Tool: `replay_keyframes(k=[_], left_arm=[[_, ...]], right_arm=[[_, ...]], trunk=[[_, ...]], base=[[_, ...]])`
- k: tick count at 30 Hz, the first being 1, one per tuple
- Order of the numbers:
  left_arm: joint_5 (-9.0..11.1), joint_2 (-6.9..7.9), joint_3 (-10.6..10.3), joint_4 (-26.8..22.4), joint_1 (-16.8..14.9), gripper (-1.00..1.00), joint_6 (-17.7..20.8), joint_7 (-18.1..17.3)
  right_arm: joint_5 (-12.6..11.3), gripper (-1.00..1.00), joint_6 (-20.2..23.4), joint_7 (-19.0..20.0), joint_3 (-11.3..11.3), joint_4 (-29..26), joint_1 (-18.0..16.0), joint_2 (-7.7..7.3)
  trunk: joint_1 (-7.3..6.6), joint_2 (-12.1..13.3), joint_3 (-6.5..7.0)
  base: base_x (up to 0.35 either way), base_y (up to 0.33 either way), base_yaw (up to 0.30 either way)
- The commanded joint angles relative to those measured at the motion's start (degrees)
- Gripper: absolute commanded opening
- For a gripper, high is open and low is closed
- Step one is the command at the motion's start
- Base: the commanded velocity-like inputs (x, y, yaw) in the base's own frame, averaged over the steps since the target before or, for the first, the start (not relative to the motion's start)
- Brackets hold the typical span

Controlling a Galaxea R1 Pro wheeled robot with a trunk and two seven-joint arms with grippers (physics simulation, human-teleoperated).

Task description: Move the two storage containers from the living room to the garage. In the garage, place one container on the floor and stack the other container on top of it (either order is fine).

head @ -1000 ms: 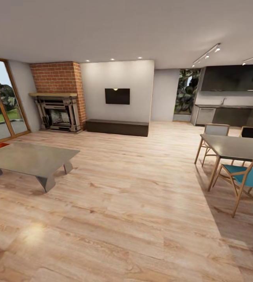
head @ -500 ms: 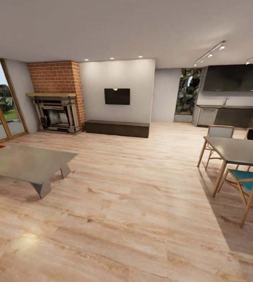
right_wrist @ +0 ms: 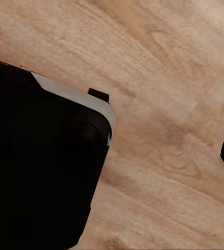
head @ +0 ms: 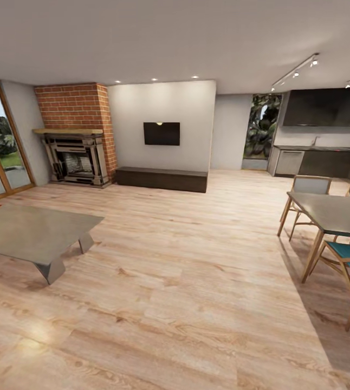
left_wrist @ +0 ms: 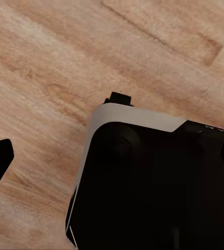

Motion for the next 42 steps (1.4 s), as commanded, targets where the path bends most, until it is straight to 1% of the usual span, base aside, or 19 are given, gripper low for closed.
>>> replay_keyframes(k=[1, 8, 10, 14, 16, 31, 33, 38, 42], left_arm=[[0.3, -0.02, 0.1, 0.0, 0.0, 1.00, -0.2, 0.1], [0.2, -0.02, 0.1, 0.0, 0.0, 1.00, -0.2, 0.1], [0.2, -0.02, 0.0, 0.0, 0.0, 1.00, -0.2, 0.1], [0.2, -0.02, 0.0, 0.0, 0.0, 1.00, -0.1, 0.0], [0.1, -0.02, 0.0, 0.0, 0.0, 1.00, -0.1, 0.0], [0.2, 0.02, 0.0, 0.0, 0.0, 1.00, 0.3, -0.1], [0.2, 0.03, 0.0, 0.0, 0.0, 1.00, 0.4, -0.6], [0.3, 0.16, 0.0, 0.1, 0.0, 1.00, 0.9, -5.4], [0.3, 0.36, 0.0, 0.1, 0.0, 1.00, 2.2, -6.7]], right_arm=[[0.2, 1.00, -0.2, -0.4, 0.4, 0.2, -0.1, 0.02], [0.1, 1.00, -0.1, 0.1, 0.5, 0.2, -0.1, -0.02], [0.1, 1.00, -0.1, 1.5, 0.5, 0.2, -0.1, -0.06], [0.0, 1.00, 0.1, 6.2, 0.5, 0.2, -0.1, -0.74], [0.0, 1.00, 0.1, 7.2, 0.5, 0.2, -0.1, -0.96], [-0.1, 1.00, 0.0, 7.9, 0.5, 0.2, -0.1, -1.12], [-0.1, 1.00, 0.0, 7.9, 0.5, 0.2, -0.1, -1.12], [-0.1, 1.00, 0.0, 7.9, 0.5, 0.2, -0.1, -1.12], [-0.1, 1.00, 0.0, 7.9, 0.5, 0.2, -0.1, -1.16]], trunk=[[0.04, 0.0, -0.08], [0.04, 0.0, -0.08], [0.04, 0.0, -0.08], [0.04, 0.0, -0.08], [0.04, 0.0, -0.08], [0.04, 0.0, -0.08], [0.04, 0.0, -0.08], [0.04, 0.0, -0.08], [0.04, 0.0, -0.08]], base=[[0.332, 0.000, 0.000], [0.332, 0.000, 0.000], [0.332, 0.000, 0.000], [0.332, 0.000, 0.000], [0.332, 0.000, 0.000], [0.332, 0.000, 0.000], [0.332, 0.000, 0.000], [0.332, 0.000, 0.000], [0.332, 0.000, 0.000]])
